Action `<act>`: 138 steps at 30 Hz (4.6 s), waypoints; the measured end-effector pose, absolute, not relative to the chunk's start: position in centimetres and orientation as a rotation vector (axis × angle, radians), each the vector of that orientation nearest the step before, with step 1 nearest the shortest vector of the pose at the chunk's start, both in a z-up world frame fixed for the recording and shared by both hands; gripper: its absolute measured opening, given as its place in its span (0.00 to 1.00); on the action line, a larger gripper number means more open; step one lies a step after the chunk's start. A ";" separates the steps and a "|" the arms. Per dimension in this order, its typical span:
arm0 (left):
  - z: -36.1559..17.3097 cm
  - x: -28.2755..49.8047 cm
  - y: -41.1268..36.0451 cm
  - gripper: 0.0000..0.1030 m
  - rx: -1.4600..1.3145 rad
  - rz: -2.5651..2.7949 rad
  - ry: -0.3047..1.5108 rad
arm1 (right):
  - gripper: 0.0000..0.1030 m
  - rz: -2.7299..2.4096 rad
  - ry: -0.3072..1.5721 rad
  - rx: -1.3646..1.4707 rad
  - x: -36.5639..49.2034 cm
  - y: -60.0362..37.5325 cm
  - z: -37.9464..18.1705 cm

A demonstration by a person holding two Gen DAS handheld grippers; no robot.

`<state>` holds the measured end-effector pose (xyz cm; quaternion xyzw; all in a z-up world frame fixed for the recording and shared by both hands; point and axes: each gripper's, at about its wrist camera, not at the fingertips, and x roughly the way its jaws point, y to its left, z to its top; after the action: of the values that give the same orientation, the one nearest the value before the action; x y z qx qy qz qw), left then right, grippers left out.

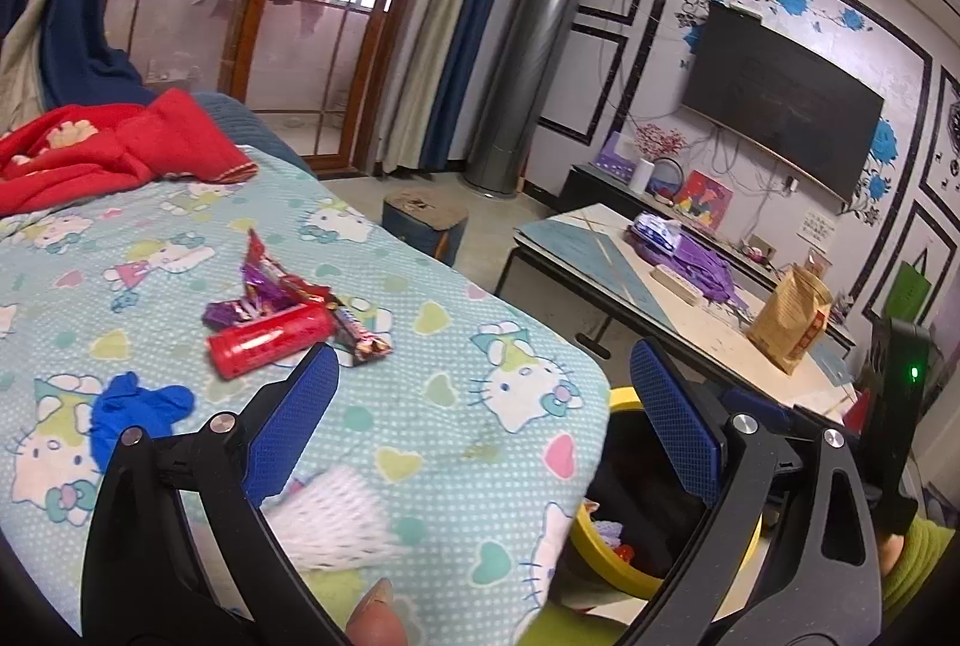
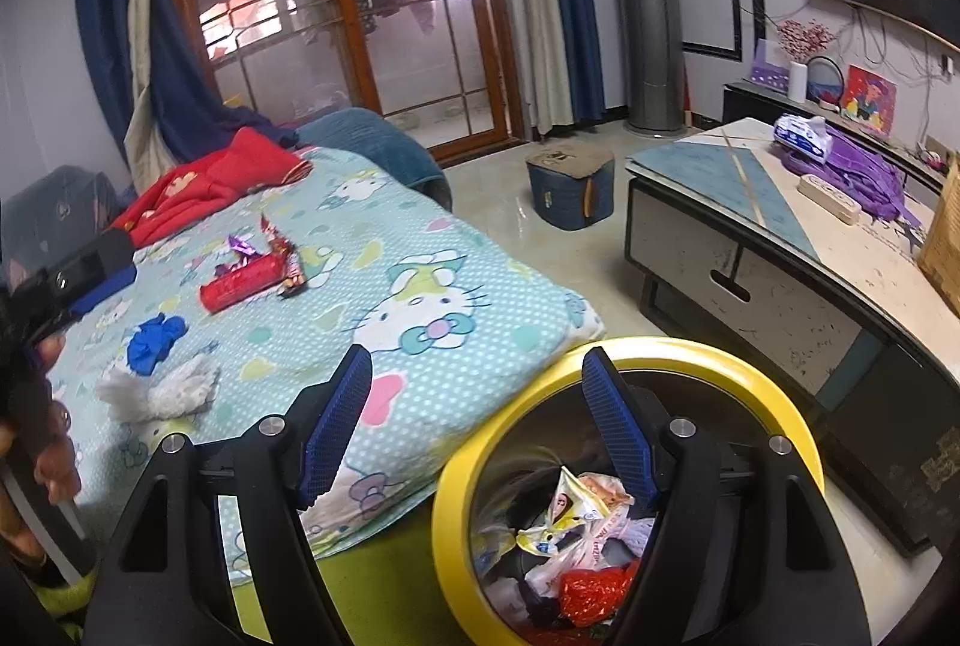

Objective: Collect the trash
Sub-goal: 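Move both tools back over the red tube and glove on the bed, then grasp the blue glove with the left tool while the right tool grasps the ENERGY bar, then carry the blue glove and ENERGY bar in both tools over the yellow bin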

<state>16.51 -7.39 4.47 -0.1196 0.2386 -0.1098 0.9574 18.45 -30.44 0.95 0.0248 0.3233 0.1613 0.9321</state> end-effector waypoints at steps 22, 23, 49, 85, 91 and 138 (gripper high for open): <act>4.6 15.6 0.2 0.87 -0.302 -0.063 0.463 | 0.70 0.461 0.665 -0.045 18.5 -23.3 1.5; 4.6 15.6 0.5 0.87 -0.305 -0.056 0.463 | 0.71 0.469 0.663 -0.051 18.5 -22.9 1.6; 0.8 16.4 7.8 0.87 -0.339 0.142 0.606 | 0.71 0.563 0.702 -0.145 26.3 -12.1 -0.5; -4.6 18.2 8.0 0.15 -0.442 0.038 0.805 | 0.26 0.519 0.853 -0.101 30.4 -12.6 -5.3; -2.2 17.2 7.2 0.12 -0.396 0.011 0.720 | 0.24 0.517 0.852 -0.053 28.5 -14.7 -5.0; 3.8 14.2 -6.2 0.12 -0.166 -0.306 0.582 | 0.24 0.392 0.755 0.084 21.3 -28.7 0.0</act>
<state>14.18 -6.22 3.76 -0.0815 0.2854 -0.1502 0.9431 21.25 -28.74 0.02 0.0408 0.3661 0.1901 0.9100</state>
